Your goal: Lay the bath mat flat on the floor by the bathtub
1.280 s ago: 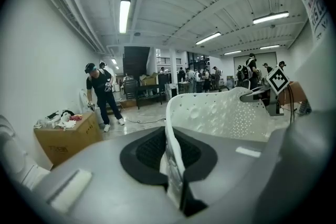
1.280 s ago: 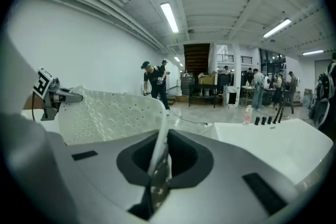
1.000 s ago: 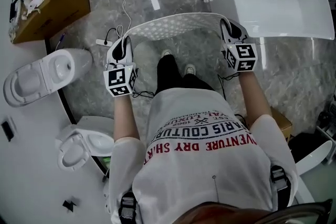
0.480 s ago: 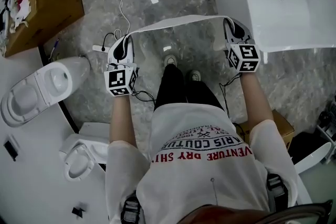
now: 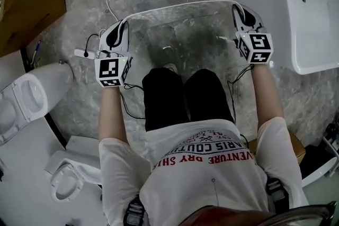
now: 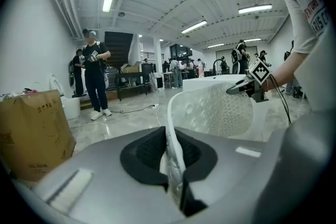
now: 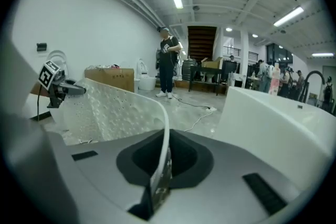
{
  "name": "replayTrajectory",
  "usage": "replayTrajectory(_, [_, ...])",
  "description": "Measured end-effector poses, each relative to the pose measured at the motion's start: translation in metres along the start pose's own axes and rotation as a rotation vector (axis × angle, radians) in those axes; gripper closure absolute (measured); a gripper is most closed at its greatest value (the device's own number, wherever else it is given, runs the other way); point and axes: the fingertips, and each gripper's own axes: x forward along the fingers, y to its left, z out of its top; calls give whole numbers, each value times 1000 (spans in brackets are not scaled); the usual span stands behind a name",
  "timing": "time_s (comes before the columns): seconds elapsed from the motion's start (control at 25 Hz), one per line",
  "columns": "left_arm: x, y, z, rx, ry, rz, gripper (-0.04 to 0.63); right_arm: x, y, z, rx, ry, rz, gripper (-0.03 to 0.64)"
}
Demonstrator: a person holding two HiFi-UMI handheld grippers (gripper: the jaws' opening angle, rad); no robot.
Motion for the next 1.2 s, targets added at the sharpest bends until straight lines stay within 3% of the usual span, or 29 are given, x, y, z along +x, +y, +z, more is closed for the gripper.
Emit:
replayTrajectory(0.28, [87, 12, -86, 68, -9, 11, 578, 92, -19, -80, -72, -6, 6, 603])
replayTrajectory(0.68, [174, 33, -88, 189, -49, -34, 578, 172, -77, -78, -136, -51, -5, 601])
replayTrajectory(0.88, [204, 32, -103, 136, -97, -2, 578, 198, -93, -97, -105, -58, -42, 601])
replayTrajectory(1.12, [206, 24, -152, -61, -148, 12, 578, 208, -82, -132, -4, -96, -43, 601])
replayTrajectory(1.2, [196, 14, -161, -78, -150, -19, 578, 198, -78, -139, 14, -99, -21, 601])
